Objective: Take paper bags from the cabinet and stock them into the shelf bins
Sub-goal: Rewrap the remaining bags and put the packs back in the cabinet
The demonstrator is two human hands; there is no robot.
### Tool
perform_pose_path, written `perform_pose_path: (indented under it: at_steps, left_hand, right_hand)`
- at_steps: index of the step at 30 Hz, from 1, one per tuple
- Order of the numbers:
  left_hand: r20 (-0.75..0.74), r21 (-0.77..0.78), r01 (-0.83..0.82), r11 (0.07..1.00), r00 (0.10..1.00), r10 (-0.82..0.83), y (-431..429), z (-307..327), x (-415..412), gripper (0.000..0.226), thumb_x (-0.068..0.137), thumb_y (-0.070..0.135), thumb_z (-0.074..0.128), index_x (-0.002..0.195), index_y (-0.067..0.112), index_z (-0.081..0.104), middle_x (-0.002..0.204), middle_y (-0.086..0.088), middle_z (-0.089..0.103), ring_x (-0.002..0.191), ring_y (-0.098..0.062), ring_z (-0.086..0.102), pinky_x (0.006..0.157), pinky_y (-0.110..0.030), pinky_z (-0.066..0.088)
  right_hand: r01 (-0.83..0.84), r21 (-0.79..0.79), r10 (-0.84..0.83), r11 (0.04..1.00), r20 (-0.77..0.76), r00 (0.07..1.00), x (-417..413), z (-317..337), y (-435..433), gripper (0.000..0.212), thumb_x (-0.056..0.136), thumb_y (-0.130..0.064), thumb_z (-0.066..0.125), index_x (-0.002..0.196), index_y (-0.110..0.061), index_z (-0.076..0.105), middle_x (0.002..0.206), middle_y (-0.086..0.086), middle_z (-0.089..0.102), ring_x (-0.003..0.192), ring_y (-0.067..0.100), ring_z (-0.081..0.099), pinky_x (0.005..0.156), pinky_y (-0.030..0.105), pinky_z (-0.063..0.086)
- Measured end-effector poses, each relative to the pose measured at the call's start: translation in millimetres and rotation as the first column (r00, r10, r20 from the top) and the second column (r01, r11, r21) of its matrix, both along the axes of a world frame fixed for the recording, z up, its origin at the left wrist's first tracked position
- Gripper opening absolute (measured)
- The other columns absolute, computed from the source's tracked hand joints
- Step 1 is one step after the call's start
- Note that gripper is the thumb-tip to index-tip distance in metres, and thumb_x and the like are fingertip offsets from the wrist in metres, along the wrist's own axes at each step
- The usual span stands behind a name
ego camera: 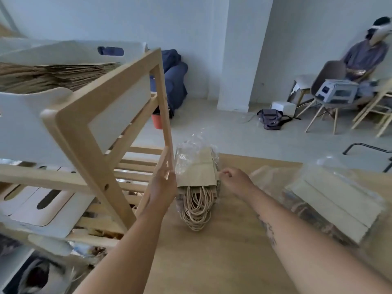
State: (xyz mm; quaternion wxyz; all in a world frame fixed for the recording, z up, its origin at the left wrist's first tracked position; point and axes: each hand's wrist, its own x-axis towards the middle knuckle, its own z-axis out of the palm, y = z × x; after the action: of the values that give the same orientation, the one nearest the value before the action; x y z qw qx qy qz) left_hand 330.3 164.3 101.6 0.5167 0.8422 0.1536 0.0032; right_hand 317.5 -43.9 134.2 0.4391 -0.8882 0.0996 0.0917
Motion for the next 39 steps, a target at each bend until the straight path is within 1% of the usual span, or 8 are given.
perform_pose_path:
  at_steps: [4, 10, 15, 18, 23, 28, 32, 39]
  left_hand:
    - [-0.132, -0.185, -0.091, 0.978, 0.989, 0.066, 0, -24, 13, 0.034, 0.099, 0.030, 0.046, 0.126, 0.015, 0.060, 0.073, 0.002, 0.061, 0.053, -0.007, 0.050, 0.048, -0.022, 0.042]
    - [-0.235, -0.347, -0.092, 0.933, 0.972, 0.008, 0, -43, 25, 0.039, 0.093, 0.040, 0.061, 0.123, 0.017, 0.051, 0.105, 0.005, 0.066, 0.083, -0.012, 0.070, 0.068, -0.027, 0.055]
    - [-0.294, -0.346, -0.094, 0.934, 0.956, -0.013, 3, -51, 30, 0.068, 0.084, 0.051, 0.067, 0.140, 0.020, 0.046, 0.125, -0.001, 0.062, 0.102, -0.019, 0.066, 0.085, -0.035, 0.054]
    - [-0.291, -0.371, -0.060, 0.927, 0.955, -0.054, 5, -48, 29, 0.072, 0.084, 0.049, 0.071, 0.143, 0.020, 0.041, 0.117, 0.002, 0.058, 0.097, -0.016, 0.065, 0.070, -0.027, 0.049]
    - [-0.273, -0.413, 0.009, 0.911, 0.953, -0.133, 6, -51, 22, 0.088, 0.072, 0.053, 0.080, 0.145, 0.022, 0.043, 0.128, 0.000, 0.061, 0.110, -0.023, 0.064, 0.096, -0.045, 0.055]
    - [-0.229, -0.478, 0.061, 0.876, 0.955, -0.191, -1, -45, -6, 0.059, 0.082, 0.038, 0.078, 0.134, 0.025, 0.054, 0.113, 0.001, 0.071, 0.098, -0.021, 0.071, 0.086, -0.041, 0.060]
    - [-0.190, -0.465, 0.108, 0.879, 0.957, -0.218, -7, -39, -37, 0.071, 0.069, 0.046, 0.082, 0.134, 0.035, 0.054, 0.113, 0.002, 0.072, 0.099, -0.023, 0.072, 0.083, -0.044, 0.061]
    - [-0.114, -0.531, 0.047, 0.846, 0.985, -0.127, -30, -24, -117, 0.044, 0.079, 0.027, 0.083, 0.119, 0.024, 0.064, 0.104, -0.002, 0.076, 0.086, -0.020, 0.076, 0.067, -0.037, 0.062]
  right_hand:
    - [0.086, 0.196, -0.071, 0.977, -0.079, 0.994, 11, -13, 15, 0.071, 0.087, -0.061, 0.059, 0.143, -0.018, 0.044, 0.144, 0.002, 0.048, 0.117, 0.017, 0.050, 0.092, 0.033, 0.041]
    - [0.274, 0.346, -0.197, 0.897, -0.243, 0.950, 26, -38, 25, 0.118, 0.066, -0.082, 0.060, 0.156, -0.030, 0.006, 0.165, 0.000, 0.010, 0.148, 0.031, 0.018, 0.114, 0.056, 0.023]
    - [0.361, 0.383, -0.230, 0.850, -0.347, 0.909, 28, -60, 30, 0.115, 0.070, -0.079, 0.061, 0.156, -0.025, 0.008, 0.164, 0.005, 0.016, 0.147, 0.032, 0.021, 0.115, 0.056, 0.021]
    - [0.402, 0.379, -0.271, 0.833, -0.353, 0.896, 28, -74, 35, 0.105, 0.074, -0.073, 0.064, 0.154, -0.020, 0.020, 0.158, 0.007, 0.031, 0.141, 0.031, 0.034, 0.115, 0.052, 0.028]
    - [0.432, 0.397, -0.295, 0.810, -0.361, 0.885, 21, -80, 31, 0.089, 0.076, -0.064, 0.067, 0.143, -0.017, 0.034, 0.137, 0.007, 0.051, 0.121, 0.030, 0.053, 0.104, 0.050, 0.044]
    - [0.437, 0.466, -0.270, 0.769, -0.384, 0.883, -2, -80, 25, 0.073, 0.074, -0.054, 0.071, 0.129, -0.015, 0.045, 0.118, 0.009, 0.063, 0.102, 0.029, 0.065, 0.092, 0.049, 0.054]
    - [0.420, 0.510, -0.249, 0.750, -0.371, 0.895, -32, -73, 20, 0.053, 0.082, -0.041, 0.071, 0.123, -0.015, 0.048, 0.112, 0.012, 0.067, 0.096, 0.030, 0.068, 0.086, 0.047, 0.058]
    - [0.376, 0.557, -0.218, 0.740, -0.330, 0.918, -106, -57, -5, 0.030, 0.086, -0.035, 0.071, 0.106, -0.020, 0.055, 0.106, 0.011, 0.070, 0.093, 0.029, 0.069, 0.080, 0.042, 0.059]
